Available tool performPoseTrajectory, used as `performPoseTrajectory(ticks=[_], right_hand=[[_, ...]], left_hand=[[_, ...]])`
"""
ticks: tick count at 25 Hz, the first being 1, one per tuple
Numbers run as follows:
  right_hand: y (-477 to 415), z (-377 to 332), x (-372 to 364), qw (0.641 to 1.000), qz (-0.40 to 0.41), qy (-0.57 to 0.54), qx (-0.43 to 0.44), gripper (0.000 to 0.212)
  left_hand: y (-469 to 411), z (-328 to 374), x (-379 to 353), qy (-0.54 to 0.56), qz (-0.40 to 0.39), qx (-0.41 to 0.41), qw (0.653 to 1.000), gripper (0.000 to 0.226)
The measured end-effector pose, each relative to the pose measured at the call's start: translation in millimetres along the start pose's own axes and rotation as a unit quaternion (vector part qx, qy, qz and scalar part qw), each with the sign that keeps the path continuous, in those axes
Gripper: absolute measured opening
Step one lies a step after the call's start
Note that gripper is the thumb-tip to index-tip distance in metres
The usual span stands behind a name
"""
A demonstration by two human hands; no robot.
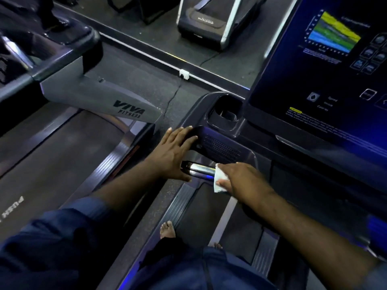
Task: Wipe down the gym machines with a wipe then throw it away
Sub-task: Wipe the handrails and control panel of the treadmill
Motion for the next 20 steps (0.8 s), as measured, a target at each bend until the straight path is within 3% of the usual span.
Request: performPoseTrajectory(ticks=[3, 6, 9, 13, 15, 18, 20], right_hand=[[4.9, -14.4, -21.2, 0.992, 0.045, 0.117, -0.011, 0.050], [3.3, -26.2, -37.1, 0.979, 0.108, 0.167, -0.037, 0.046], [-20.2, -45.5, -45.4, 0.972, 0.126, 0.188, -0.063, 0.039], [-64.9, -94.0, -71.8, 0.973, 0.143, 0.174, -0.049, 0.029], [-80.5, -110.9, -76.2, 0.974, 0.149, 0.163, -0.058, 0.026], [-76.4, -108.5, -73.7, 0.974, 0.142, 0.166, -0.055, 0.021], [-54.1, -92.4, -63.8, 0.970, 0.163, 0.168, -0.067, 0.029]], left_hand=[[6.9, -7.7, -8.7, 0.131, 0.042, 0.007, 0.990, 0.138], [11.7, -21.9, -0.8, 0.277, 0.076, 0.015, 0.958, 0.117], [17.5, -33.6, -1.9, 0.360, 0.079, 0.091, 0.925, 0.089], [25.7, -47.1, -2.3, 0.395, 0.162, 0.202, 0.881, 0.061], [22.3, -44.9, -3.7, 0.374, 0.150, 0.213, 0.890, 0.052], [12.0, -29.8, -6.0, 0.290, 0.122, 0.165, 0.935, 0.037], [9.6, -24.5, -7.3, 0.256, 0.115, 0.137, 0.950, 0.036]])
Point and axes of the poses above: each hand's wrist, its own y-axis away from the middle knuckle, its own x-axis out of the back of the hand, z = x × y, the point moved 6 cm from there along -y, towards the middle knuckle, and after that the axes turned 8 degrees about -y, right-handed, at the moved point
